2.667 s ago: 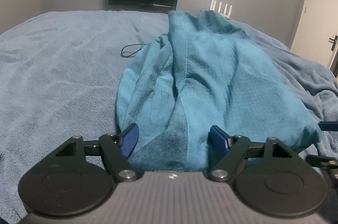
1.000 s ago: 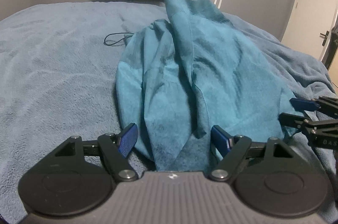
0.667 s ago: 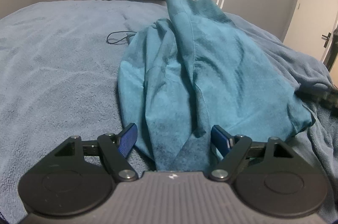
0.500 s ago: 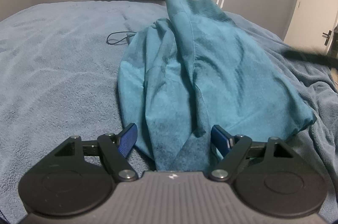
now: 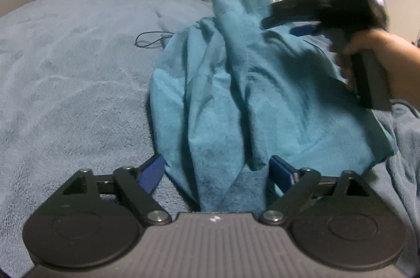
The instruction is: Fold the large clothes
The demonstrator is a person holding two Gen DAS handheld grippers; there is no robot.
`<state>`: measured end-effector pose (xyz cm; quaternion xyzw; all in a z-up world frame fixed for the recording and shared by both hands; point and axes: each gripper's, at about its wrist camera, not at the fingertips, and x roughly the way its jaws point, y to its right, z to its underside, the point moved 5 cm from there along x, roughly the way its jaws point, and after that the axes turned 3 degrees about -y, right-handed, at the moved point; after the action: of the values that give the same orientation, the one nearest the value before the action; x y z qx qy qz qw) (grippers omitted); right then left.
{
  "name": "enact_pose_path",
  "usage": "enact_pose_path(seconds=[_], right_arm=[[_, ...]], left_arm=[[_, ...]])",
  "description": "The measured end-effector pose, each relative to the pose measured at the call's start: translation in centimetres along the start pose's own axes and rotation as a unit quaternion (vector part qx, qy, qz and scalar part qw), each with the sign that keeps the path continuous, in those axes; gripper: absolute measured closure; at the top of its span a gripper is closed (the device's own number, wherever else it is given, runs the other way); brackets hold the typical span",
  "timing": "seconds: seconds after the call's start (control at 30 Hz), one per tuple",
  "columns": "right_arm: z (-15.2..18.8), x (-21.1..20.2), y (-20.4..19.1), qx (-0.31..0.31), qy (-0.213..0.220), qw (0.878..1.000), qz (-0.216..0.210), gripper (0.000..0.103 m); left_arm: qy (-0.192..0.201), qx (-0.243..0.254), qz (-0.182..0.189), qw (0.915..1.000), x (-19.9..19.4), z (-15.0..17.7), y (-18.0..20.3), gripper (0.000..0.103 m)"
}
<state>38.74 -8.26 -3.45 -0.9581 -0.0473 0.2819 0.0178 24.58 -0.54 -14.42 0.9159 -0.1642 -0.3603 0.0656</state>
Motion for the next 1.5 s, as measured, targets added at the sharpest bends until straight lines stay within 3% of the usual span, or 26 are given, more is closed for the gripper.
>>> enact_pose_path(seconds=[0.13,0.2,0.4,0.57,0.73,0.83,0.93,1.0,1.1,1.5], right_arm=[[2.2,-5.9,2.0,0.023,0.040,0.999,-0.019,0.018],[4.5,-9.7,3.3,0.020,0.042,0.999,-0.017,0.014],[12.5,-18.8,6.3,0.054,-0.004,0.998,-0.030,0.003],[18.6,-22.1,6.0,0.052,-0.059,0.996,-0.043,0.000],[22.0,-22.7,4.3,0.019,-0.076,0.996,-0.039,0.000],[23.0,-22.3,3.3,-0.014,-0.063,0.998,-0.021,0.000],[23.4,-21.3,3.3,-0.010,-0.055,0.998,-0.010,0.000],[24.1,-19.8,3.5,-0.007,-0.071,0.997,0.003,0.000],[24.9,-18.2,3.9,-0.002,-0.099,0.995,0.010,0.000],[24.8,-18.4,4.1,0.000,-0.094,0.996,0.006,0.000]], left_arm=[[0.011,-0.017,0.011,0.9997,-0.7,-0.2,-0.2,0.013],[0.013,-0.018,0.007,0.9997,-1.3,0.0,-0.1,0.012],[0.042,0.005,-0.010,0.9991,-5.3,1.1,2.4,0.005],[0.053,0.002,-0.042,0.9977,-8.6,2.7,5.8,0.001],[0.016,0.010,-0.098,0.9950,-8.9,5.1,8.2,0.001],[-0.013,0.055,-0.144,0.9880,-7.2,6.0,8.7,0.001],[-0.064,0.063,-0.175,0.9805,-4.4,6.9,7.7,0.001],[-0.082,0.047,-0.165,0.9817,-3.3,7.3,6.8,0.000],[-0.074,0.036,-0.155,0.9844,-3.1,7.3,6.2,0.000],[-0.069,0.041,-0.156,0.9846,-3.5,7.3,6.4,0.000]])
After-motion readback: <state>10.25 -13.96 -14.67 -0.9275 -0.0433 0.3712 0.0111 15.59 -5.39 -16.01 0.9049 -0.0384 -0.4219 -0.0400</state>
